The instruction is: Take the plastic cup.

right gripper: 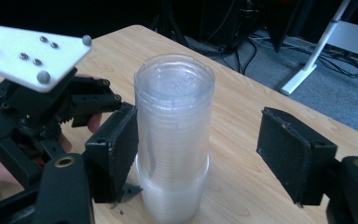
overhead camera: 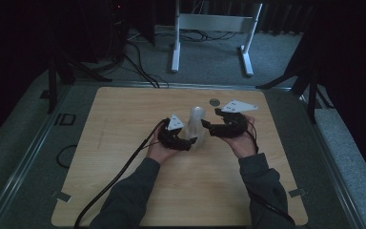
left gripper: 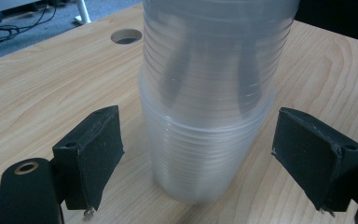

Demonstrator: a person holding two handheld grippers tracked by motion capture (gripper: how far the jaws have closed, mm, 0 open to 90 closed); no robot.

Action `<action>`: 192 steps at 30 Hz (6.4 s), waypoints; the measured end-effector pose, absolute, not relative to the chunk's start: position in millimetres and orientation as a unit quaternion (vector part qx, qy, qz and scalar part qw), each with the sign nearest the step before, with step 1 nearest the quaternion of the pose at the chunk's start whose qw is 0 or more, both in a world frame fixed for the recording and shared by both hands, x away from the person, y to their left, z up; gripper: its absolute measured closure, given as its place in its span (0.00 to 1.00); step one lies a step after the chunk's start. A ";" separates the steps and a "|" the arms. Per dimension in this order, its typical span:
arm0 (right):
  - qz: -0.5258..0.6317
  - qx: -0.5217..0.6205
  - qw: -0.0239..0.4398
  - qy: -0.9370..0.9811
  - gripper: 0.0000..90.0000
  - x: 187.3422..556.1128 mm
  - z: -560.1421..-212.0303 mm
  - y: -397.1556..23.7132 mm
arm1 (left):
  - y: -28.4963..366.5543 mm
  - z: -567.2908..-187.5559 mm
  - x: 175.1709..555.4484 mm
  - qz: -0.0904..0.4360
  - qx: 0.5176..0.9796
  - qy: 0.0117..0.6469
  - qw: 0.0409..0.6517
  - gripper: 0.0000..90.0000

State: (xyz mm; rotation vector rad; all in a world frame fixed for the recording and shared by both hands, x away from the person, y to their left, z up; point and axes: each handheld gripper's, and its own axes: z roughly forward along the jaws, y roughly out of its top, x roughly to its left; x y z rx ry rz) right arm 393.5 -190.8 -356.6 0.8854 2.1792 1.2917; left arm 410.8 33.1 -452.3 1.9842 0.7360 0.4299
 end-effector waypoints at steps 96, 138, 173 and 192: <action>0.486 0.329 0.187 0.788 0.43 421.8 -368.4 -151.0 | 20.4 -462.9 413.8 0.200 0.787 0.297 0.502 0.23; 0.505 0.316 0.193 0.780 0.45 420.5 -348.8 -149.9 | 22.6 -462.8 413.1 0.199 0.794 0.297 0.491 0.23; 0.521 0.308 0.197 0.771 0.46 416.7 -316.2 -148.6 | 36.1 -441.5 408.8 0.195 0.784 0.298 0.509 0.22; 0.530 0.302 0.201 0.766 0.46 414.2 -298.7 -148.7 | 39.9 -433.9 404.9 0.190 0.785 0.292 0.513 0.24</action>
